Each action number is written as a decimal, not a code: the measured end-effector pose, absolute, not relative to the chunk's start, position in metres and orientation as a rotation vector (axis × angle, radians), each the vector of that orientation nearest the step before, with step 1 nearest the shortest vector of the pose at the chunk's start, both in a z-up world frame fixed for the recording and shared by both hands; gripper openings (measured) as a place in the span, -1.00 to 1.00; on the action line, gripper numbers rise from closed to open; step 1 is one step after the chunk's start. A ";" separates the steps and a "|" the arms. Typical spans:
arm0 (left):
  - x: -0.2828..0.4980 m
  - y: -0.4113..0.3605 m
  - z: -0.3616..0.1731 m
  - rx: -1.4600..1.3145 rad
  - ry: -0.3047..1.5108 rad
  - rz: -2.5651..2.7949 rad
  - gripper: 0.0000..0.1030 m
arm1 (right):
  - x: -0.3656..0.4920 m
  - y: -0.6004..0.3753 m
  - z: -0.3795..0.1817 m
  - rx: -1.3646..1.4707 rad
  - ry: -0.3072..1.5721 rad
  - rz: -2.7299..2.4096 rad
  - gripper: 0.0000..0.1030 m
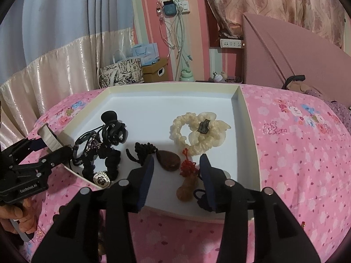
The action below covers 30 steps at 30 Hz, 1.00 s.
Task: Organize jewelry
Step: 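Lower the watch and pendant into the tray and open both grippers, then withdraw both grippers from the tray toward the wooden bead bracelet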
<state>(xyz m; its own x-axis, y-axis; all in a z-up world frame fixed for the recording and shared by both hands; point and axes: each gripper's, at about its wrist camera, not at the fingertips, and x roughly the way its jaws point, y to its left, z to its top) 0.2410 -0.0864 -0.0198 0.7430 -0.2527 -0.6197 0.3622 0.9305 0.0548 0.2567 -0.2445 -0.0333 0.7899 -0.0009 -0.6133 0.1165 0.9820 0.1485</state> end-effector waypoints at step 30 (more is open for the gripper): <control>0.131 0.007 0.019 -0.146 0.582 -0.495 0.81 | 0.126 -0.241 -0.011 0.096 0.595 -0.176 0.40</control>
<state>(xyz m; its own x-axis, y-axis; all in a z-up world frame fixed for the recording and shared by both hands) 0.1314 0.0072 0.0189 0.7226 -0.4868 -0.4908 0.4062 0.8735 -0.2683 0.1262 -0.2413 -0.0112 0.8140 -0.1367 -0.5646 0.1918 0.9807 0.0391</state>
